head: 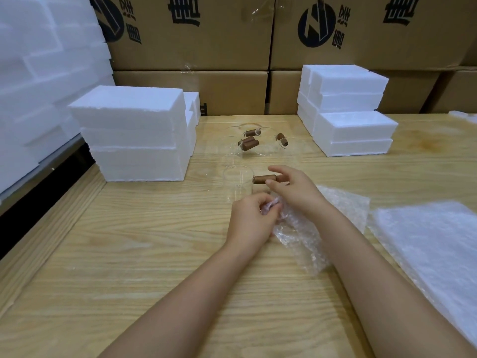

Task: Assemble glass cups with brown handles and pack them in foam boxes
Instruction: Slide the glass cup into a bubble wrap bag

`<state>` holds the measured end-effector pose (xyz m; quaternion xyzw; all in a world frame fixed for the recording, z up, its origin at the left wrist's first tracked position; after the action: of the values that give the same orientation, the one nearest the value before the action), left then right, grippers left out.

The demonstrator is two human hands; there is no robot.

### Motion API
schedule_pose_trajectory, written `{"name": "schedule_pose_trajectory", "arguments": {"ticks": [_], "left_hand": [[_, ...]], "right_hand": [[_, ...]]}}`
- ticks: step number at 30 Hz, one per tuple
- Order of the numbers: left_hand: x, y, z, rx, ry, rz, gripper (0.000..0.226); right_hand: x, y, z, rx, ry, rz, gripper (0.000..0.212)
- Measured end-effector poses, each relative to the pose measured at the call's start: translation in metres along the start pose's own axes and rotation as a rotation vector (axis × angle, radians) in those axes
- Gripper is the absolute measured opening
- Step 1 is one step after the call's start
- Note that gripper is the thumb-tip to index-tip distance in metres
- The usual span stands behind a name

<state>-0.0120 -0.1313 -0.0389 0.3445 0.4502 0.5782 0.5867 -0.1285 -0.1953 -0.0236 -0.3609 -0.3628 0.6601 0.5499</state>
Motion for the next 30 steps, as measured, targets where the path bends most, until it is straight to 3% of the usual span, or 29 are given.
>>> {"name": "schedule_pose_trajectory", "arguments": {"ticks": [4,10,13,15,18,20,25,30], "left_hand": [[-0.001,0.0,0.001,0.011,-0.009,0.04,0.015],[-0.008,0.0,0.015,0.18,0.093,0.17,0.02],[-0.015,0.002,0.031,0.275,0.212,0.201,0.013],[-0.02,0.004,0.042,0.308,0.284,0.2,0.014],[-0.026,0.007,0.054,0.349,0.33,0.202,0.017],[-0.028,0.007,0.057,0.391,0.334,0.213,0.009],[-0.031,0.008,0.064,0.398,0.34,0.151,0.005],[-0.032,0.009,0.065,0.453,0.309,0.149,0.01]], "right_hand": [[0.0,-0.004,-0.006,-0.06,0.016,0.092,0.012],[0.008,-0.03,0.026,-0.26,0.167,0.143,0.015],[0.019,-0.055,0.05,-0.316,0.095,0.177,0.005],[0.028,-0.07,0.058,-0.352,-0.03,0.227,0.015],[0.034,-0.082,0.058,-0.253,-0.138,0.281,0.018],[0.034,-0.082,0.055,-0.178,-0.113,0.266,0.008],[0.034,-0.076,0.06,-0.075,-0.035,0.219,0.009],[0.039,-0.083,0.059,0.134,-0.037,0.292,0.011]]}}
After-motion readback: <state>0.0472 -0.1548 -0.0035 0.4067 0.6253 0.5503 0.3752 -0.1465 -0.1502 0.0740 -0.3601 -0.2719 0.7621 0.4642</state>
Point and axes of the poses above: each hand's wrist, its own x-axis away from the middle knuckle, its own z-axis out of the back of the hand, y = z × x, the point moved 3 cm from there along -x, towards the middle knuckle, and after that the axes turned 3 degrees about z, right-handed, at the moved point
